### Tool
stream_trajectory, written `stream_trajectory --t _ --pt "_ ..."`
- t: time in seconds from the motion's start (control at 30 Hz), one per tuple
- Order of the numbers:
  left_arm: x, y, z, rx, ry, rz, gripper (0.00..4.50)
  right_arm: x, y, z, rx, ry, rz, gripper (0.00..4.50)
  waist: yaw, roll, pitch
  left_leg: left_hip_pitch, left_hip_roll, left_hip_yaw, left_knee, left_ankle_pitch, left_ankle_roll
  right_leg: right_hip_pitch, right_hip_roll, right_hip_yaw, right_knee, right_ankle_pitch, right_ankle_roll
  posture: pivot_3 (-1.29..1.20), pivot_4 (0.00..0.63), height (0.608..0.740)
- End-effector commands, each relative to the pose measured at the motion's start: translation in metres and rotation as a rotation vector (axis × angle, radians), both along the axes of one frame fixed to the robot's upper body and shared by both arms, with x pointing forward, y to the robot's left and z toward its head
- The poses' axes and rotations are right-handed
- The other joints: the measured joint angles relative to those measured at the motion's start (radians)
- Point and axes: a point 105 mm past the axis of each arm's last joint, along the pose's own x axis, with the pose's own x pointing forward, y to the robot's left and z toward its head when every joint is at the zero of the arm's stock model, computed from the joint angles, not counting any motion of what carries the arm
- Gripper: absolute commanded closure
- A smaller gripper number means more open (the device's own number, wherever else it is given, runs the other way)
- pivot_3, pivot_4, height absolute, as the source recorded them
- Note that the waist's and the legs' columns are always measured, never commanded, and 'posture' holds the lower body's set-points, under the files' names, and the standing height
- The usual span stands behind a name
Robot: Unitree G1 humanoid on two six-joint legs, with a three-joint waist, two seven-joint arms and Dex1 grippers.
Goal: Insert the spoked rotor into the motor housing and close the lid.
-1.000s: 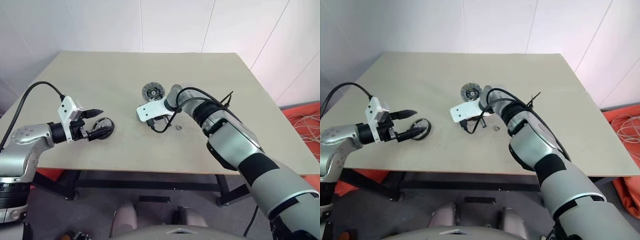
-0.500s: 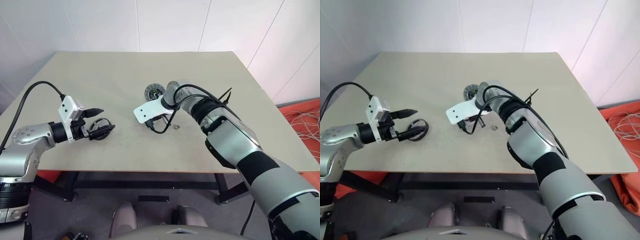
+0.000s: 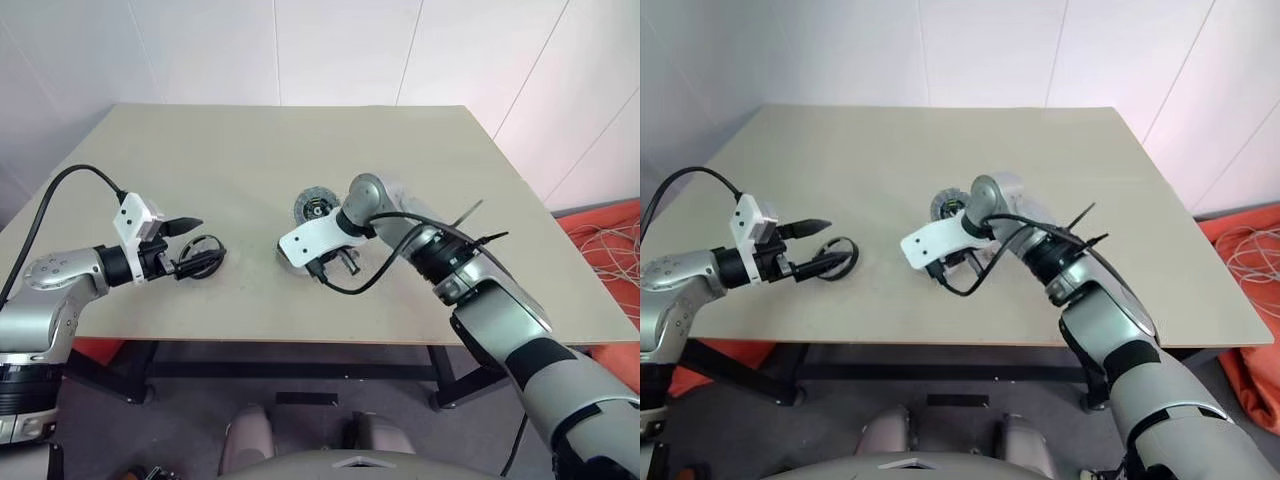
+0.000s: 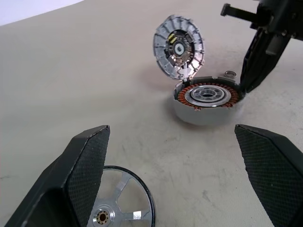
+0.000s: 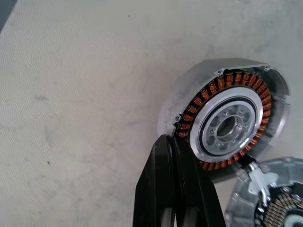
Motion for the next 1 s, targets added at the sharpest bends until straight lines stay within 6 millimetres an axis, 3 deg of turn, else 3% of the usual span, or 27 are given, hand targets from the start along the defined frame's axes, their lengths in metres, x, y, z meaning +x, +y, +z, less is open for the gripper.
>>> stream_trajectory --t 0.03,0.4,0.5,0.67,0.77,0.87,0.9,1.0 --pt "0.003 0.002 0.013 0.024 -0.054 -0.003 0.00 -0.010 0.009 0.010 0.028 -0.017 0.030 4.47 0.001 0.000 0.000 0.001 0.000 0.000 0.000 0.000 0.000 0.001 0.000 0.000 0.000 0.000 0.000 0.00 0.000 0.740" --pt "0.005 0.003 0.013 0.023 -0.065 0.014 0.00 -0.020 0.014 0.008 0.072 -0.012 0.071 4.47 0.001 0.000 0.000 0.004 0.000 -0.001 0.000 0.000 0.000 0.004 0.000 0.000 0.000 0.000 0.000 0.00 0.000 0.740" --pt "0.005 0.001 0.013 0.010 -0.064 0.015 0.00 -0.023 0.015 0.023 0.111 -0.024 0.090 3.88 0.001 0.000 0.000 0.005 0.000 -0.001 0.000 0.000 0.000 0.004 0.000 0.000 0.000 0.000 0.000 0.00 0.000 0.740" --pt "0.005 0.000 0.013 0.003 -0.065 0.014 0.00 -0.028 0.011 0.044 0.176 -0.031 0.083 2.26 0.004 0.000 0.000 0.005 0.000 -0.001 0.000 0.000 0.000 0.004 0.000 0.000 0.000 0.000 0.000 0.00 0.000 0.740" --pt "0.006 -0.002 0.014 -0.008 -0.066 0.011 0.00 -0.028 -0.003 0.057 0.227 -0.025 0.024 1.23 0.010 0.000 0.000 0.005 0.000 -0.001 0.000 0.000 0.000 0.005 0.000 0.000 0.000 0.000 0.000 0.00 0.000 0.740" --pt "0.008 -0.004 0.017 -0.034 -0.074 0.014 0.00 -0.022 -0.028 0.054 0.260 0.014 -0.099 0.24 0.022 -0.001 0.000 0.007 0.000 -0.001 0.000 0.000 0.000 0.007 0.000 0.000 0.000 0.000 0.000 0.00 0.000 0.740" --pt "0.008 -0.004 0.017 -0.046 -0.075 0.013 0.00 -0.018 -0.040 0.050 0.280 0.045 -0.174 0.03 0.022 -0.001 0.000 0.009 0.000 0.000 0.000 0.000 0.000 0.009 0.000 0.000 -0.001 0.000 0.000 0.00 0.000 0.740" --pt "0.008 -0.005 0.017 -0.069 -0.074 0.014 0.00 -0.005 -0.066 0.042 0.348 0.075 -0.347 0.03 0.025 -0.001 -0.001 0.011 -0.001 0.000 0.000 0.000 0.000 0.012 0.000 0.001 -0.001 0.000 0.000 0.00 0.000 0.740"
